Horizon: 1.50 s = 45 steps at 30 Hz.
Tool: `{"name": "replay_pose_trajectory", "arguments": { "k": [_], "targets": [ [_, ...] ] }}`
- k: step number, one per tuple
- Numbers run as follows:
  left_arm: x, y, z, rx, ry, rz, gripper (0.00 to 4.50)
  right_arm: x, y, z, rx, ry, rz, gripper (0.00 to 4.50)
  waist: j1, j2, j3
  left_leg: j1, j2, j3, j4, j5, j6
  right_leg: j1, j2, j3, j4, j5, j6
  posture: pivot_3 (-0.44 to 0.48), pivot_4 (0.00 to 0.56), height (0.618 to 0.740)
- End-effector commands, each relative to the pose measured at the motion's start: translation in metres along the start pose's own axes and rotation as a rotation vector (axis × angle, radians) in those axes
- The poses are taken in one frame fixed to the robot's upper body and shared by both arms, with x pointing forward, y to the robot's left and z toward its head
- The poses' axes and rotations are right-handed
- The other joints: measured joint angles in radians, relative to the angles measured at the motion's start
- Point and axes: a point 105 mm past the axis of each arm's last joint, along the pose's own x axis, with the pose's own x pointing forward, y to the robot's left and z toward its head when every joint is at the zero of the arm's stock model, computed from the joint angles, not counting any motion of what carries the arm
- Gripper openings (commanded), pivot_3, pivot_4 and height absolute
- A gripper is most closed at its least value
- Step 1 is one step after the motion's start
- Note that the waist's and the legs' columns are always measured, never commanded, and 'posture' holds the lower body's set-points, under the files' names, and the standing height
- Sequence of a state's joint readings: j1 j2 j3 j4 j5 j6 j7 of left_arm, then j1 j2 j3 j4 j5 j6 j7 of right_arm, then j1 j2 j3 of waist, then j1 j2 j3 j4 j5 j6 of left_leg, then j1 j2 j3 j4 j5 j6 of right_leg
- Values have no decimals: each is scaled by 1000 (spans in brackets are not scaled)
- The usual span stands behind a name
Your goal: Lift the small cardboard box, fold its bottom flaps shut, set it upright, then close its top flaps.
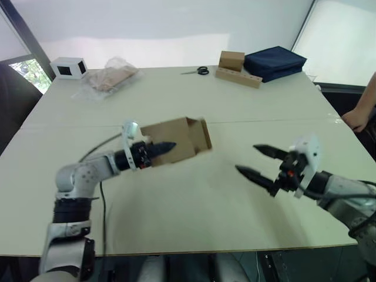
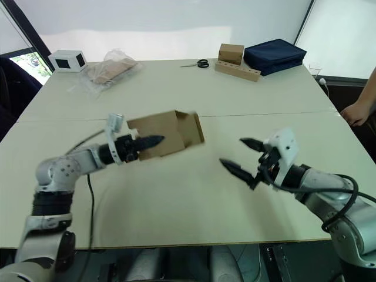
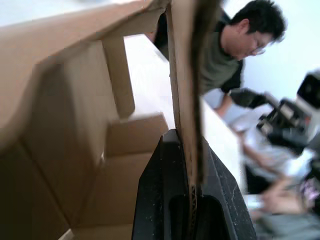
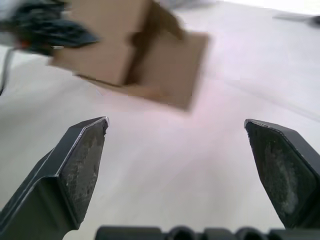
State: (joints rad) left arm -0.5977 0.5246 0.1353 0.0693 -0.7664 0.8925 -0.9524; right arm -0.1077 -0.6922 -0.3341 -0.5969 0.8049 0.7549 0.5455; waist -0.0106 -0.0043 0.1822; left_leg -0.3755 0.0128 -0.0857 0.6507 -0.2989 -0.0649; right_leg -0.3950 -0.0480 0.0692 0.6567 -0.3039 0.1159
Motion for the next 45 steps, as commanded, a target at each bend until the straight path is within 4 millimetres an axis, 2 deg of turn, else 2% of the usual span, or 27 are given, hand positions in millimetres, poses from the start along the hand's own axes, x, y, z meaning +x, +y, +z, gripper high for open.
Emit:
{"name": "replay_pose_trajectory", "arguments": {
  "k": [1,5,9,12,14,15,20,22,29,36,45],
  "targets": [
    [14,-19,31,219,11,-108,11,9,-9,32,50,-180,-26,4500,0,0,0,0,0,0,0,0,0,0,0,0,0,0,0,0,150,740],
    [21,-29,56,318,0,-200,11,27,-16,64,126,-336,-22,4500,-7,0,0,-1,-1,1,0,0,0,0,-1,0,0,0,0,0,150,740],
    [23,-41,74,392,-8,-293,11,39,-10,101,187,-484,66,4500,-22,1,1,-2,0,1,-1,0,0,-4,1,1,2,0,0,0,150,740],
    [21,-44,79,401,-5,-334,0,39,-6,116,183,-531,102,3879,-30,1,1,-5,0,0,0,0,0,-8,1,1,4,0,0,0,150,740],
    [21,-44,81,407,-6,-349,0,40,-1,122,158,-538,128,3010,-32,1,1,-9,0,0,1,0,0,-11,0,0,5,0,0,0,150,740],
    [21,-44,82,411,-8,-355,0,41,1,124,150,-540,137,2770,-33,1,1,-10,0,0,2,0,0,-12,0,0,6,0,0,0,150,740],
    [24,-49,82,416,-17,-385,0,48,6,128,141,-548,158,610,-35,1,1,-12,0,0,3,0,1,-15,0,1,7,0,0,0,150,740],
    [25,-50,81,417,-19,-389,0,53,10,126,133,-536,174,37,-35,1,1,-12,0,0,3,0,1,-15,0,1,7,0,0,0,150,740],
    [27,-57,79,420,-33,-399,0,69,18,119,132,-504,190,37,-35,1,1,-13,0,0,3,0,0,-15,0,1,7,0,0,0,150,740],
    [25,-61,80,423,-43,-406,0,74,16,106,162,-470,181,37,-34,1,1,-13,0,0,4,0,0,-15,0,0,8,0,0,0,150,740],
    [27,-67,82,412,-70,-415,0,80,36,98,211,-452,259,37,-35,1,1,-13,0,0,4,0,0,-15,0,0,8,0,0,0,150,740]
  ]
}}
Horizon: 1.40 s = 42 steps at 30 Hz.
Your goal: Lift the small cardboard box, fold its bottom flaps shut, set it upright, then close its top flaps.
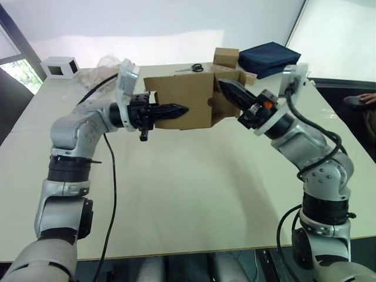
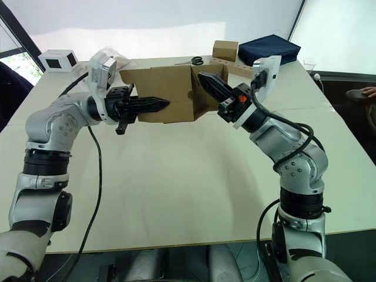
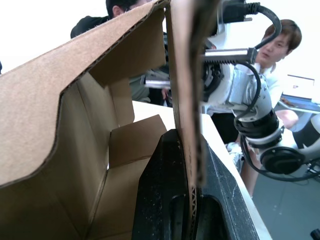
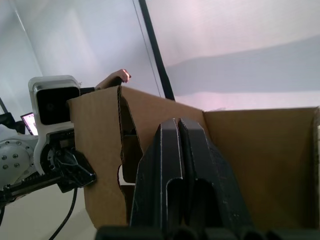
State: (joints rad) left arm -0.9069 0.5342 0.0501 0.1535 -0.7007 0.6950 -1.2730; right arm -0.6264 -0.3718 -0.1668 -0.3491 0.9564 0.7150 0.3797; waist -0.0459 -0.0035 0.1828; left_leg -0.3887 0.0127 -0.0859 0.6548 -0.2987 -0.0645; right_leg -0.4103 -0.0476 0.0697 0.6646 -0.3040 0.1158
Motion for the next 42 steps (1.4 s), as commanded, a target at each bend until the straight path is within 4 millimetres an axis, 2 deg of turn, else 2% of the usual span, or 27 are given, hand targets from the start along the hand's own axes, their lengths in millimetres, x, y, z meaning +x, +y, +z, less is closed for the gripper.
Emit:
{"name": "replay_pose_trajectory", "arguments": {
  "k": [1,22,31,38,42],
  "targets": [
    [0,-6,13,40,-42,-19,0,2,14,5,-5,-30,46,37,0,0,0,0,0,0,0,0,0,0,0,0,0,0,0,0,150,740],
    [3,-15,-2,-9,-29,16,0,8,32,-5,60,4,150,37,1,0,0,-1,0,0,3,0,0,0,0,0,0,0,0,0,150,740],
    [-4,-10,-3,-9,-29,64,0,4,27,0,40,9,130,37,1,0,0,-1,0,-1,4,0,1,0,0,0,0,0,0,0,150,740],
    [-9,-3,-1,3,-27,96,0,-20,24,8,-19,57,98,37,3,0,0,-2,0,-1,5,-1,1,0,0,0,0,0,0,0,150,740],
    [-10,-2,-1,4,-33,102,0,-38,14,20,12,37,26,37,3,0,0,-2,0,-1,6,-1,2,1,0,0,0,0,0,0,150,740]
  ]
}}
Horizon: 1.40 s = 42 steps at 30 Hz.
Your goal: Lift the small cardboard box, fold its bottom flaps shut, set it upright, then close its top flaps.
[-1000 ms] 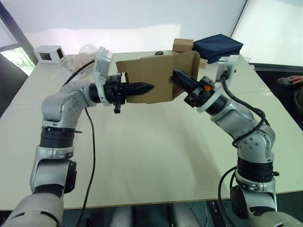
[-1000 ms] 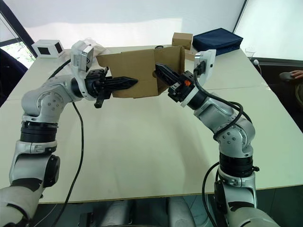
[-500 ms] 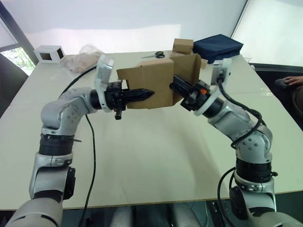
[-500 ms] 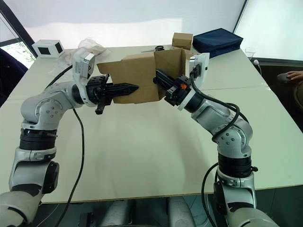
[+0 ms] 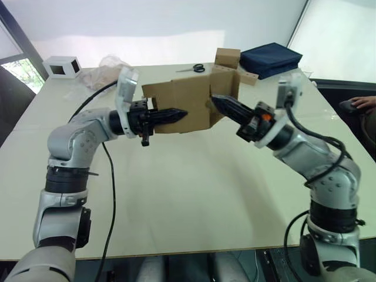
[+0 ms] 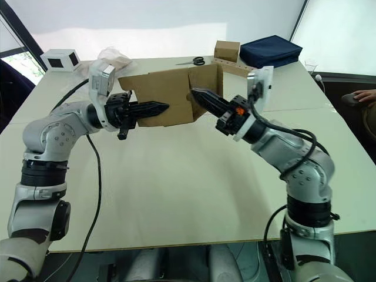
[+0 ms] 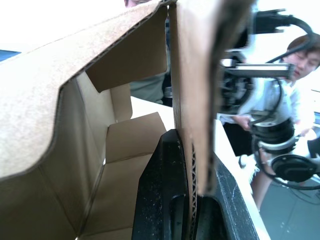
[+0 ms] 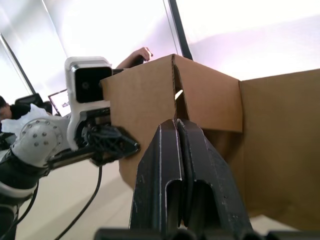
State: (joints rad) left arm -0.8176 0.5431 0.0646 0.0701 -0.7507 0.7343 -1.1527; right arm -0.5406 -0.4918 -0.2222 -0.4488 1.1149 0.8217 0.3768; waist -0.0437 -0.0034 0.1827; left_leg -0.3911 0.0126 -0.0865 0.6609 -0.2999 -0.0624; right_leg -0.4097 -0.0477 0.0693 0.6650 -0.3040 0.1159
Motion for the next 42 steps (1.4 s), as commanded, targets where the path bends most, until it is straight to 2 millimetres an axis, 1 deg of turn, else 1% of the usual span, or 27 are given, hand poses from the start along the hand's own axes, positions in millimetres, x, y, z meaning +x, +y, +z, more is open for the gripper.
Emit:
{"name": "replay_pose_trajectory", "arguments": {
  "k": [1,4,6,8,10,20,25,33,38,42],
  "targets": [
    [-4,-1,12,53,-31,7,0,-20,3,17,-8,-34,-25,37,2,0,0,0,0,0,0,0,0,0,0,0,0,0,0,0,150,740],
    [-4,-1,13,52,-38,5,0,-35,1,-2,6,55,-64,37,3,0,0,0,0,0,0,-1,1,0,0,0,0,0,0,0,150,740],
    [-3,-1,13,52,-43,1,0,-40,-3,-12,20,83,-92,37,1,0,0,0,0,0,0,-1,2,1,0,0,0,0,0,0,150,740],
    [-2,-1,14,52,-48,-2,0,-42,-7,-23,20,108,-120,37,-1,0,0,0,0,0,1,-1,2,1,0,0,0,0,0,0,150,740],
    [0,-2,14,51,-51,-10,0,-41,-10,-28,15,112,-134,37,-1,0,0,0,0,0,1,-1,2,0,1,0,0,0,0,0,150,740],
    [4,-8,15,45,-47,-44,0,-23,-14,-26,-11,59,-124,37,1,0,0,0,0,0,1,-1,2,1,1,0,0,0,0,0,150,740],
    [6,-10,14,38,-46,-53,0,-14,-17,-28,-16,48,-117,37,0,0,0,0,0,0,1,-1,1,1,1,0,0,0,0,0,150,740],
    [6,-9,15,34,-50,-57,0,-7,-16,-28,-17,36,-87,37,0,0,0,0,0,0,1,0,1,1,1,0,0,0,0,0,150,740],
    [7,-9,11,24,-41,-62,0,-2,-14,-25,-13,13,-67,37,0,0,0,0,0,0,1,0,0,0,1,0,0,0,0,0,150,740],
    [8,-9,9,19,-37,-63,0,2,-7,-25,-8,14,-20,37,0,0,0,0,0,0,1,0,1,0,1,0,0,0,0,0,150,740]
  ]
}}
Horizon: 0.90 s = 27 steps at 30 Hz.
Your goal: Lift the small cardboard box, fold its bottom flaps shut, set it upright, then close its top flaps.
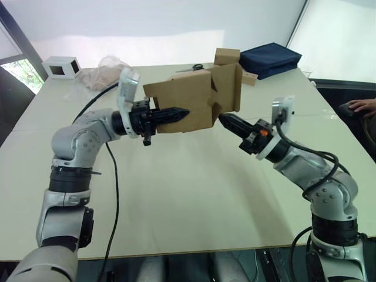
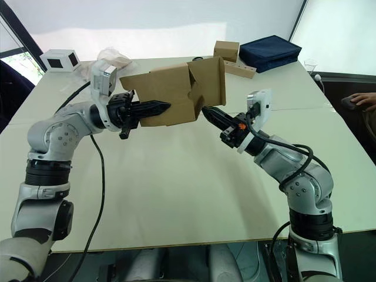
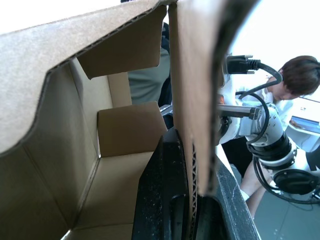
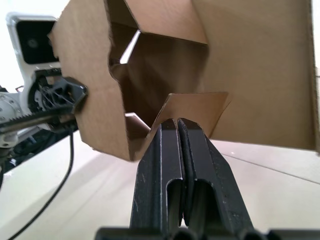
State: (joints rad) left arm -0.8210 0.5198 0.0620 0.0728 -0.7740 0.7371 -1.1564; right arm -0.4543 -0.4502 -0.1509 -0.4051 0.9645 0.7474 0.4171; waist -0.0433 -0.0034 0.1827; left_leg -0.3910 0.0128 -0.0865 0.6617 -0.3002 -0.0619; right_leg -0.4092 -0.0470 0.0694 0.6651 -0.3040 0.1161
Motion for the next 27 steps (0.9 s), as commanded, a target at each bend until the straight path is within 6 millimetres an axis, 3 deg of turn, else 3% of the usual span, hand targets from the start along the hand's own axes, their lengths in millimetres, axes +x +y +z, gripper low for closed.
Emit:
{"name": "replay_pose_trajectory", "arguments": {
  "k": [1,18,27],
  "targets": [
    [3,-6,9,36,-7,-28,0,5,13,9,-21,-34,74,37,0,0,0,0,0,0,0,0,0,0,0,0,0,0,0,0,150,740],
    [2,-6,13,34,-10,-48,0,17,25,2,-3,-9,158,37,-1,0,0,0,0,0,0,0,0,0,0,0,0,0,0,0,150,740],
    [0,-6,20,65,8,-68,0,-1,21,19,-63,-2,147,37,0,0,0,0,0,0,0,0,0,0,0,0,0,0,0,0,150,740]
  ]
}}
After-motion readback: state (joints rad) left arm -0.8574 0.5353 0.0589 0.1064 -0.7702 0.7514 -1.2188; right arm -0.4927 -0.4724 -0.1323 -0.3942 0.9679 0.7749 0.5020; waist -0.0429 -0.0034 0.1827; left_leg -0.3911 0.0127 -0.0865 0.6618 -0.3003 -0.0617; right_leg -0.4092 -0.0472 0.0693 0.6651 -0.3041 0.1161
